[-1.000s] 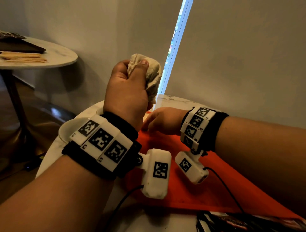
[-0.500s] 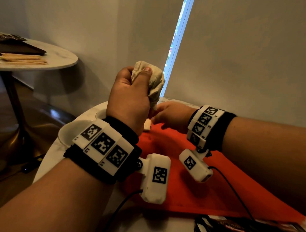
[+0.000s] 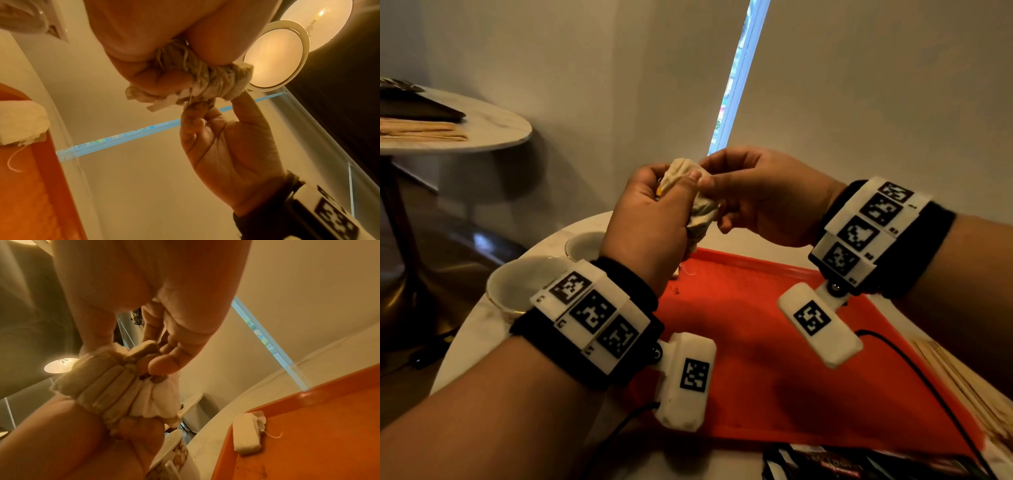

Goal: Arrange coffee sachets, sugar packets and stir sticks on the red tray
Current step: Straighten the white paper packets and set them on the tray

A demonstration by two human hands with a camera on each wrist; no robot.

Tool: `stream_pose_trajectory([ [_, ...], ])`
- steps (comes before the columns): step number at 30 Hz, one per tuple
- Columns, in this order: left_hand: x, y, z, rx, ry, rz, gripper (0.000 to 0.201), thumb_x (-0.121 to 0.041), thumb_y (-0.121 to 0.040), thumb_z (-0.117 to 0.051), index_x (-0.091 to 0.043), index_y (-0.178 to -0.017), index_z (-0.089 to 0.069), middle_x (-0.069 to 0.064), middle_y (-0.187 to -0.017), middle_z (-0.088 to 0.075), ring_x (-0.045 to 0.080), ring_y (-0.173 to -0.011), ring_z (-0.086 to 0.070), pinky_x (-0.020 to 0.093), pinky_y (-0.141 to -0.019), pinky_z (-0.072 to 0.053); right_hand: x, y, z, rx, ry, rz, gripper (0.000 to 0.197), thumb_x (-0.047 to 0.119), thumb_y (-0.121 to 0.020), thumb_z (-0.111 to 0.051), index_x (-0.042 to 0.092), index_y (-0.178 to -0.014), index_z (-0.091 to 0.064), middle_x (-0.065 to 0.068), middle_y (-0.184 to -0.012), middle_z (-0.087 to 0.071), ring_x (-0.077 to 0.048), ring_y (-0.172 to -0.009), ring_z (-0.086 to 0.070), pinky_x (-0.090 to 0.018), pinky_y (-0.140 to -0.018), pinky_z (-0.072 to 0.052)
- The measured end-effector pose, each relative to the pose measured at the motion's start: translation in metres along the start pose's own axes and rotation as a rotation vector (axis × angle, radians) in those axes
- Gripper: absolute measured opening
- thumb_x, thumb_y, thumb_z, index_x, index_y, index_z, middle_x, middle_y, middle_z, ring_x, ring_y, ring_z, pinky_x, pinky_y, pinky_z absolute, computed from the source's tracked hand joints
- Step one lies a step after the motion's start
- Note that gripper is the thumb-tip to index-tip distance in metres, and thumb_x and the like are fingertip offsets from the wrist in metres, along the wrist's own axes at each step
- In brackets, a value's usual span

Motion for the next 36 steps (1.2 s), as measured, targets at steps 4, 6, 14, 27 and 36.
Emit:
stream_pose_trajectory([
  [4,0.003,-0.003,0.005,-0.035,-0.044,0.014,0.033,-0.046,-0.095,-0.059,-0.028,-0.118,-0.046,-0.001,-0.088,-0.066,0.004,-0.05,-0.065,0.021,-0.045,-0.051,-0.006,0.001,0.0,-0.025,-0.057,-0.007,0.042,0.007,-0.072,-0.074,-0.001,-0.112,-0.062,-0.016,-0.089,-0.068,-0.026,-0.072,-0.066,-0.03,-0.058,-0.056],
  [6,0.007,-0.004,0.007,-0.051,-0.037,0.039,0.044,-0.054,-0.091,-0.06,-0.027,-0.121,-0.042,0.001,-0.092,-0.067,0.01,-0.059,-0.069,0.026,-0.05,-0.055,-0.007,0.002,-0.002,-0.032,-0.087,-0.007,0.043,0.003,-0.074,-0.074,-0.003,-0.115,-0.061,-0.016,-0.09,-0.069,-0.027,-0.074,-0.068,-0.03,-0.06,-0.057],
  [14,0.015,-0.005,-0.006,0.088,0.214,0.133,0.056,-0.034,-0.082,-0.06,0.0,-0.125,-0.056,0.015,-0.086,-0.059,0.02,-0.059,-0.054,0.023,-0.046,-0.041,-0.012,0.001,-0.003,-0.095,-0.176,-0.021,0.043,-0.002,-0.073,-0.075,-0.002,-0.113,-0.06,-0.016,-0.091,-0.069,-0.027,-0.08,-0.069,-0.037,-0.074,-0.06],
  [27,0.025,-0.013,0.0,0.093,0.091,0.132,0.032,-0.028,-0.096,-0.049,-0.02,-0.126,-0.058,0.012,-0.092,-0.064,0.014,-0.059,-0.06,0.026,-0.046,-0.046,-0.013,0.011,-0.001,-0.127,-0.146,-0.02,0.039,0.013,-0.072,-0.072,0.003,-0.109,-0.062,-0.014,-0.089,-0.069,-0.026,-0.073,-0.069,-0.034,-0.064,-0.058],
  [36,0.018,-0.01,-0.006,0.115,0.168,0.119,0.028,-0.026,-0.093,-0.058,-0.019,-0.121,-0.059,0.004,-0.073,-0.063,0.012,-0.052,-0.056,0.022,-0.046,-0.042,-0.013,0.013,0.012,-0.246,-0.058,-0.016,0.006,-0.001,-0.095,-0.059,0.005,-0.095,-0.061,-0.008,-0.069,-0.068,-0.018,-0.056,-0.065,-0.028,-0.052,-0.049],
])
Point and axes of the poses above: each hand's wrist, its own y-axis away from the middle knuckle, its own z-axis out of the back of the hand, x = y × z, the point moved 8 cm from there along -y, towards the middle knuckle
